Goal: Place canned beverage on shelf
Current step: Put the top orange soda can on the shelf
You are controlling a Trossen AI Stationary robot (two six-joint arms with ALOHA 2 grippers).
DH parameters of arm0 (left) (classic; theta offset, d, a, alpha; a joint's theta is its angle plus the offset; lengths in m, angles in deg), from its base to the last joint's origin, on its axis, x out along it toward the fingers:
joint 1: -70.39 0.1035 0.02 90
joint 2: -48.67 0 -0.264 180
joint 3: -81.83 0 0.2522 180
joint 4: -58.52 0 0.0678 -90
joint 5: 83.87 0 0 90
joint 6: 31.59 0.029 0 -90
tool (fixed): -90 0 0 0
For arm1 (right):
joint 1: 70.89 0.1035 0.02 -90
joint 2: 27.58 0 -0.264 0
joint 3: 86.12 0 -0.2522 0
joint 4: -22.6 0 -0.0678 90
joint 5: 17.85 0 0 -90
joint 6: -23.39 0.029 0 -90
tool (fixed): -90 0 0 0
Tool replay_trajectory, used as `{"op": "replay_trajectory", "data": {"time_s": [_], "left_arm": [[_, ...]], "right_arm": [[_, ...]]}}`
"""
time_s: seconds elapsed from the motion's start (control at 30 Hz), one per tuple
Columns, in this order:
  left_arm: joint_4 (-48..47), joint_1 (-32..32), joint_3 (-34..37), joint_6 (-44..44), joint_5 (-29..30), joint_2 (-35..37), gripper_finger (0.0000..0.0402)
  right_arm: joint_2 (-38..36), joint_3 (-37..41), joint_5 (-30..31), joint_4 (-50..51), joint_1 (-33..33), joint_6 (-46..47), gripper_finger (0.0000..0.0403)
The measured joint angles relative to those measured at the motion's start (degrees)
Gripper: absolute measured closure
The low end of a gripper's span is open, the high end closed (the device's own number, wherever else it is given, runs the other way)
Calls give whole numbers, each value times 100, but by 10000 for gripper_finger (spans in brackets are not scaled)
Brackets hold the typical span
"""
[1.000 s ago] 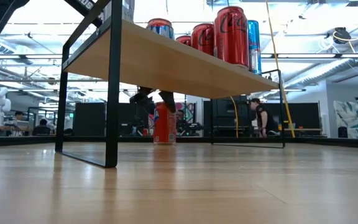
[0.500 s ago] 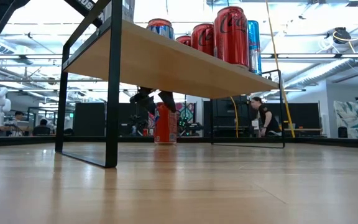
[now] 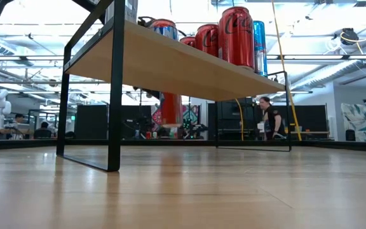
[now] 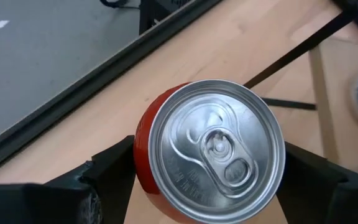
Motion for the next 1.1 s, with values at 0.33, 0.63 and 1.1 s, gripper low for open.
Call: {"op": "replay_trajectory", "data": {"time_s": [0.33,0.63,1.1], "left_arm": [[-203,15,-9,-125,15,885,96],[-279,-2,-9,-152,-25,1757,96],[-247,-203,-9,-1743,-767,3188,96]], "right_arm": [[34,0,1,30,0,-246,96],[179,-4,4,0,-2,-413,96],[951,-4,164,-2045,66,-2573,70]]}}
